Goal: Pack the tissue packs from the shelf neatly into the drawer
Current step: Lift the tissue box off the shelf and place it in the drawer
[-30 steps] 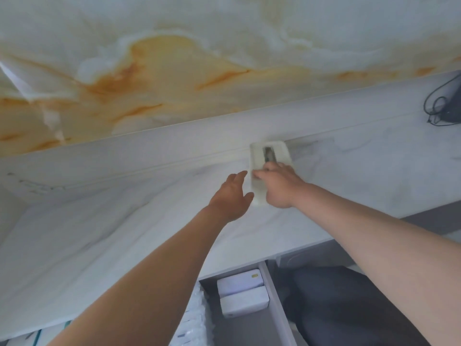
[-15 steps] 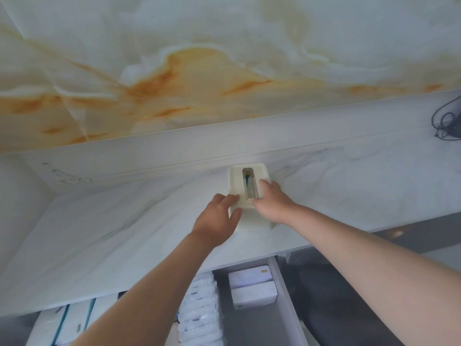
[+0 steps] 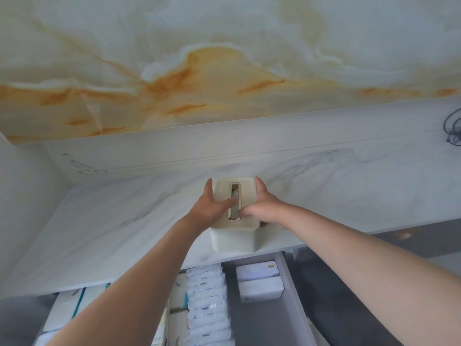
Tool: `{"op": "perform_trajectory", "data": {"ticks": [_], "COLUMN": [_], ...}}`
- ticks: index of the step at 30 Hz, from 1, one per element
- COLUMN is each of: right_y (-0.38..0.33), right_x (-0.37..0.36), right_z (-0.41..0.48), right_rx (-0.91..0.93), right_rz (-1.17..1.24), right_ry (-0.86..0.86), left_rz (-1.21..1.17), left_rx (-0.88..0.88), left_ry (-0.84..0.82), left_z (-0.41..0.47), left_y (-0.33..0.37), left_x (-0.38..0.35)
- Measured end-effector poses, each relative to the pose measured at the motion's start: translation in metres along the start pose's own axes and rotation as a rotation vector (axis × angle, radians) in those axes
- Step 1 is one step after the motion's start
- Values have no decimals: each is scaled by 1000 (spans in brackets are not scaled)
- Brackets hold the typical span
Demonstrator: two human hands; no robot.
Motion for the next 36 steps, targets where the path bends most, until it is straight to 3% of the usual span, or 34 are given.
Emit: {"op": "perform_trajectory", "data": {"ticks": [3,10,15,25,32,36], "right_y": [1,15,40,102,118,126], "right_x": [-2,-25,-35,-51,-65,-68], "right_z": [-19,-86,-130,-148,-124,-106], "right_rx": [-39,-24,-73,-241,-227,-163], "right_rz": [-5,-236,-314,-506,-595,-611], "right_ry": [-36,-10,-95,-247,-289,-245], "left_rz": [67,-70,-124,84,411,363], "left_rx": [2,12,26,155,105,116], "left_ry": [29,15,-80,-336,-342,-295], "left_z": [-16,-92,-142,-162,-143,-131], "left_y": [-10,-27,-41,-90,-105,-110], "left_x": [5,-6,-22,-88,-99,-102]}}
Point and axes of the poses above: each hand's wrist, its own z-axis towards the middle knuckle, its own x-axis out of the back of the hand, y = z × x, the point moved 5 cm from there along z, towards the middle knuckle, and after that the axes turned 1 degree about -x, right-handed, at the moved point
